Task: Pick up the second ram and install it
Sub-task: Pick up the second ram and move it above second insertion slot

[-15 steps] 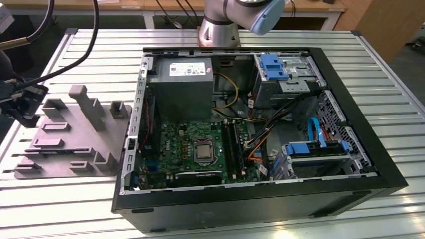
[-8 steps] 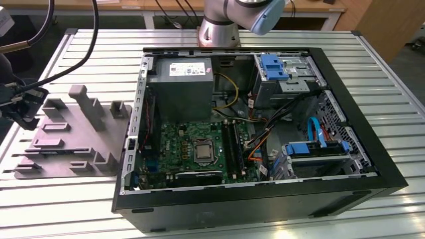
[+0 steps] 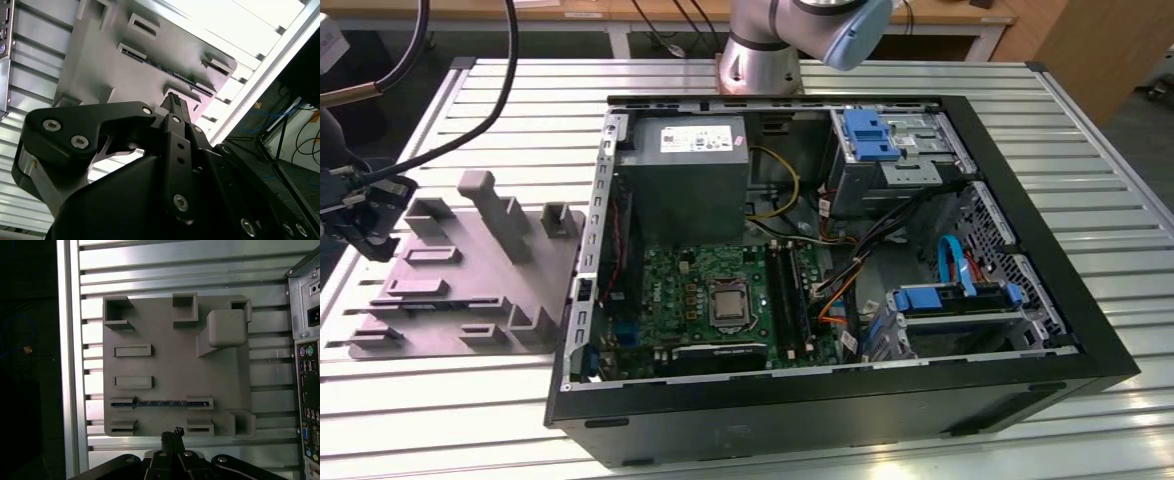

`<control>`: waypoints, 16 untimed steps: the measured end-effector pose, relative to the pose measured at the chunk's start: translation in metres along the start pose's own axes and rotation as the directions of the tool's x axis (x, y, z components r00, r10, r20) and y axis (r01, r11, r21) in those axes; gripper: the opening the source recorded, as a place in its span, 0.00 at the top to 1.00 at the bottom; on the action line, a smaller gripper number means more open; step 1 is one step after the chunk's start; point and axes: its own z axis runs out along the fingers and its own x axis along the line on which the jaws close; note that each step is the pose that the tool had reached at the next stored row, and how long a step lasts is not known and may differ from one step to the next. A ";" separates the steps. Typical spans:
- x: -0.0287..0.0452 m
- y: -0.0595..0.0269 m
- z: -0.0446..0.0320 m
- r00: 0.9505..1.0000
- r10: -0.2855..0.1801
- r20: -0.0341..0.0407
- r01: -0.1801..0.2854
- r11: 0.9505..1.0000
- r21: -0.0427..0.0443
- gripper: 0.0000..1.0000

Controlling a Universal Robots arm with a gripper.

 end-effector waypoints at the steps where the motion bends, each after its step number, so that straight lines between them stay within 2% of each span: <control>1: 0.0000 0.0000 0.0000 1.000 0.000 0.000 0.000 1.000 0.000 0.90; 4: 0.0000 0.0000 0.0001 1.000 -0.009 0.000 0.009 1.000 0.000 0.90; 7: -0.0001 0.0000 0.0005 0.998 -0.061 -0.002 0.061 0.998 0.003 0.90; 9: -0.0001 0.0000 0.0008 0.995 -0.098 -0.004 0.098 0.995 0.005 0.90; 12: -0.0001 0.0000 0.0013 0.988 -0.151 -0.006 0.151 0.988 0.008 0.90; 16: -0.0001 0.0000 0.0020 0.975 -0.223 -0.009 0.223 0.975 0.012 0.90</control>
